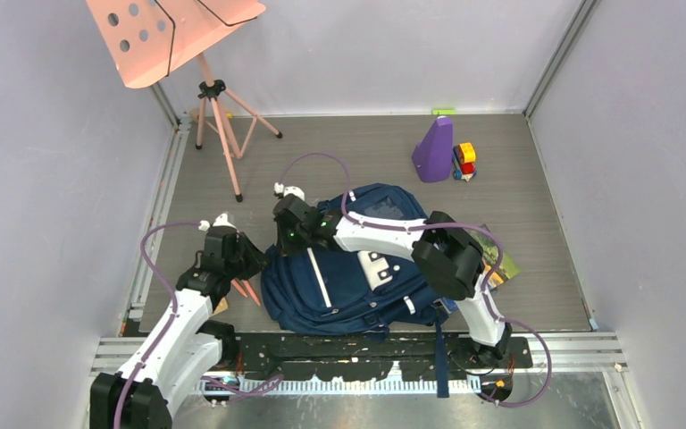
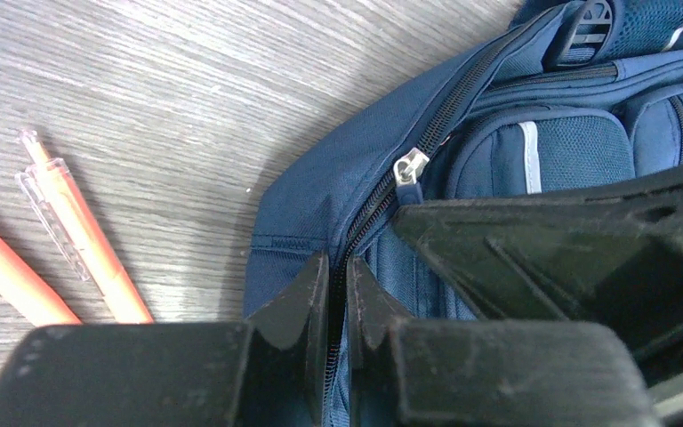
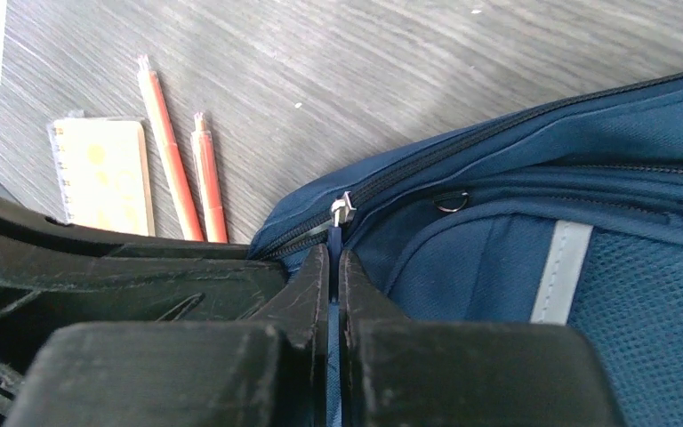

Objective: Pack the student bag
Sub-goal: Unzip the student bag.

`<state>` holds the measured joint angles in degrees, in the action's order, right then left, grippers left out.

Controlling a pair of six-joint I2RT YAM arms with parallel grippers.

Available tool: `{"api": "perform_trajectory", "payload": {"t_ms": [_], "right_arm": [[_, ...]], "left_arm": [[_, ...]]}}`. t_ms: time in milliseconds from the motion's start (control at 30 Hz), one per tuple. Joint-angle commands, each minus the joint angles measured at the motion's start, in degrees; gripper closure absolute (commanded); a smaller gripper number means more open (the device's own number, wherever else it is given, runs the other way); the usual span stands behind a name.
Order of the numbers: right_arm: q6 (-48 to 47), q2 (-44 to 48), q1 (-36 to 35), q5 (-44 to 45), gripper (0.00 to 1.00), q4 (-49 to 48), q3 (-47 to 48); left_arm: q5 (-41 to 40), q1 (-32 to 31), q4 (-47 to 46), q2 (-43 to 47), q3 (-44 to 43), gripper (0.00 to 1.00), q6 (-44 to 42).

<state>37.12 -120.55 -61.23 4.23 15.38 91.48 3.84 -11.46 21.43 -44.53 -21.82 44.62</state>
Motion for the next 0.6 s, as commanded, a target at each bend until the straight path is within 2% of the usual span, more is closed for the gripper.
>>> {"api": "perform_trajectory", "payload": {"t_ms": [0,267,567], "right_arm": [[3.8,5.3,6.2,3.5,0.99,-2.4,-0.9],[5.9,5.2,10.6,3.6,0.99,-3.0,-1.3],[5.9,7.3,13.8,9.3,0.99,-2.7,-4.4]], "left_arm": [[0.2,0.1,2.8,0.6,-0.5,1.0,-0.9],[0.5,0.1,2.8,0.3,-0.3,1.0,-1.6],[0.2,0.1,2.8,-0.3,-0.5,1.0,-2.3]]}}
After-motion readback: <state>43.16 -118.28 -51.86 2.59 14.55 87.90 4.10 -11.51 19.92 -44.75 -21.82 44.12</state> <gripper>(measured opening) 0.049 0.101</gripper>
